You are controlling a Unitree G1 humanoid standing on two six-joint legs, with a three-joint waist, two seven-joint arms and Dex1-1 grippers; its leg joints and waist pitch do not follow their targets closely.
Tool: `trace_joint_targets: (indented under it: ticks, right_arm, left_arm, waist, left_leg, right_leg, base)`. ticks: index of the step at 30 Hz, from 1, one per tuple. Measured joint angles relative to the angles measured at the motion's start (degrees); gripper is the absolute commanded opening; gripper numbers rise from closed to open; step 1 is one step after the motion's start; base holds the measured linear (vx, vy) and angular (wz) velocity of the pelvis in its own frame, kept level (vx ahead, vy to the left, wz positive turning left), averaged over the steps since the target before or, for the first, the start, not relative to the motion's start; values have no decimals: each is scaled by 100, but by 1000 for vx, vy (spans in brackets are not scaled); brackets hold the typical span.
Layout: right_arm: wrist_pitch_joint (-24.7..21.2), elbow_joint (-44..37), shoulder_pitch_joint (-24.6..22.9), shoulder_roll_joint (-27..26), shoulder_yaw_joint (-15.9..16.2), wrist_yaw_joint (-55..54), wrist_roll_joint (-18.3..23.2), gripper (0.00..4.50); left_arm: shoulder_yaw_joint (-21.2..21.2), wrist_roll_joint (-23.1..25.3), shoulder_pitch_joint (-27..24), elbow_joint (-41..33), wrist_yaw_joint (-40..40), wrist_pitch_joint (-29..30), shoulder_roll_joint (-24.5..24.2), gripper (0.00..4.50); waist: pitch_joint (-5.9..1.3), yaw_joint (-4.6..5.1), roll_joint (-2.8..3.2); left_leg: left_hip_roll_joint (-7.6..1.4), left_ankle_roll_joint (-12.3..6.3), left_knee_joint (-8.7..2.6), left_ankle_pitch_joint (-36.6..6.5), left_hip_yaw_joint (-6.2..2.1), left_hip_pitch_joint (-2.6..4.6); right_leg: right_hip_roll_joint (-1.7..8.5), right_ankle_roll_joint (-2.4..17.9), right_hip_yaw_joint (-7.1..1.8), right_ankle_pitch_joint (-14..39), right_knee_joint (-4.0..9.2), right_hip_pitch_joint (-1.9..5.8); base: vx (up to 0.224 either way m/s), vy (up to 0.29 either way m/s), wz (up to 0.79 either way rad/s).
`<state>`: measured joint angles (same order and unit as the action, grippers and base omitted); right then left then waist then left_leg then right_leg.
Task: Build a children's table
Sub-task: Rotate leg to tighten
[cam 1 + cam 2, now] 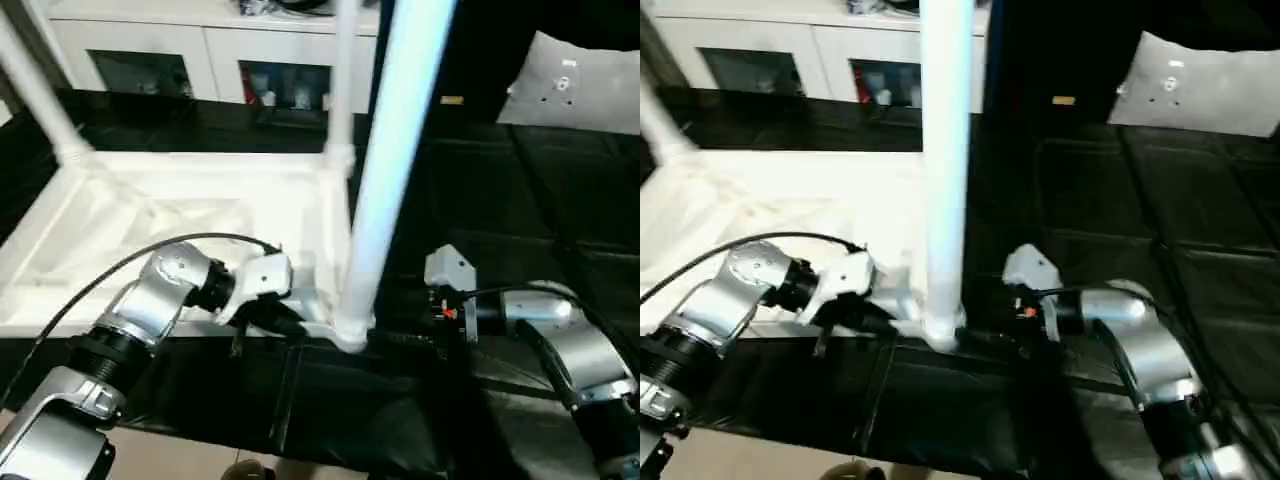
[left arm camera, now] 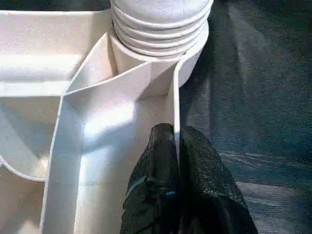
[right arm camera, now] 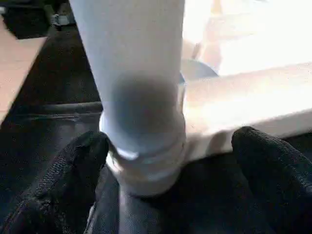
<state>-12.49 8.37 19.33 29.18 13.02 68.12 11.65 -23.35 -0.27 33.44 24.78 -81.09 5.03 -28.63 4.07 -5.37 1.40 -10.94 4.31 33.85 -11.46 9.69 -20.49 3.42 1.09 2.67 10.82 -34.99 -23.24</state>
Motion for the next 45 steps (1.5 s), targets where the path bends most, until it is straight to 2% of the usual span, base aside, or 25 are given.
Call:
trace_joint_targets:
  ticks: [1, 2, 6, 19, 29, 33, 35, 38, 41, 42, 43, 45]
  right_arm:
    - [1, 21, 0, -11, 19, 14, 2, 446]
    - [-16, 87, 14, -35, 37, 93, 23, 420]
    - [-94, 160, 61, -130, 102, 231, 123, 407]
    - [-47, 575, 325, -381, 191, 378, 165, 286]
    - [-33, 678, 381, -441, 194, 447, 171, 266]
    - [-101, 586, 288, -502, 136, 323, 179, 265]
    - [-201, 396, 2, -691, -87, -227, 147, 265]
    - [-389, 170, -377, -1316, -570, -1659, 34, 265]
    - [-570, 135, -407, -1821, -853, -2743, -100, 264]
    - [-589, 143, -406, -1937, -910, -2928, -128, 264]
    - [-601, 205, -379, -2427, -1126, -3694, -253, 264]
    - [-593, 298, -267, -2778, -1259, -4380, -300, 264]
  left_arm:
    - [-1, 0, 0, -7, 0, -2, 1, 0]
    - [-3, 1, 0, -16, -2, -2, 1, 0]
    - [-3, 1, 0, -32, -4, -4, 11, 0]
    - [-12, 0, -44, -169, -11, -4, -10, 0]
    - [29, 0, -119, -246, -10, 28, -32, 0]
    - [88, 3, -183, -362, 137, 220, -3, 0]
    - [185, 71, -239, -454, 568, 512, 155, 0]
    - [488, 243, -306, -527, 1460, 1147, 592, 0]
    - [629, 281, -319, -595, 2160, 1684, 1048, 0]
    - [664, 290, -322, -594, 2284, 1763, 1136, 0]
    - [780, 403, -299, -605, 2774, 2021, 1441, 0]
    - [848, 461, -277, -602, 3266, 2240, 1723, 0]
  waist:
    - [1, 0, -2]
    - [2, 0, -4]
    - [7, -1, -12]
    - [30, 5, -49]
    - [36, 27, -58]
    - [36, 21, -58]
    - [36, 15, -59]
    - [38, 95, -59]
    - [46, 264, -68]
    - [48, 283, -72]
    - [51, 348, -73]
    - [42, 387, -32]
  left_leg:
    - [0, 0, 0, 0, 0, -1]
    - [1, 0, 1, 0, 0, -2]
    - [1, 0, 1, 0, 0, -3]
    - [0, -2, -1, 0, 1, -7]
    - [-3, -1, -4, -1, 2, -4]
    - [-2, 5, -5, -4, 2, -2]
    - [0, 6, -7, -3, 3, 8]
    - [6, 8, -10, -3, 17, 33]
    - [13, 8, -18, -3, 22, 39]
    - [14, 8, -19, -3, 22, 39]
    - [13, 9, -24, -2, 21, 40]
    - [21, 9, -45, -2, 21, 38]
  right_leg:
    - [0, 0, 0, 0, 0, 0]
    - [1, 0, 0, 0, 1, 0]
    - [2, -1, 1, 0, 1, -1]
    - [2, -2, 2, 2, 3, -4]
    - [0, -2, 2, 2, 3, -4]
    - [1, -2, 0, 2, 3, -3]
    - [2, -2, -2, 2, 6, 9]
    - [3, -34, -19, 20, 9, 23]
    - [4, -38, -31, 23, 21, 23]
    - [4, -39, -31, 23, 22, 22]
    - [3, -39, -29, 23, 26, 19]
    - [4, -40, -31, 24, 52, 22]
  base:
    - [0, 0, 0]
    - [0, 0, 0]
    - [0, 0, 0]
    - [0, 0, 0]
    - [0, 0, 0]
    - [0, 0, 0]
    - [0, 0, 0]
    - [0, 0, 0]
    - [0, 0, 0]
    - [0, 0, 0]
    - [0, 0, 0]
    - [0, 0, 0]
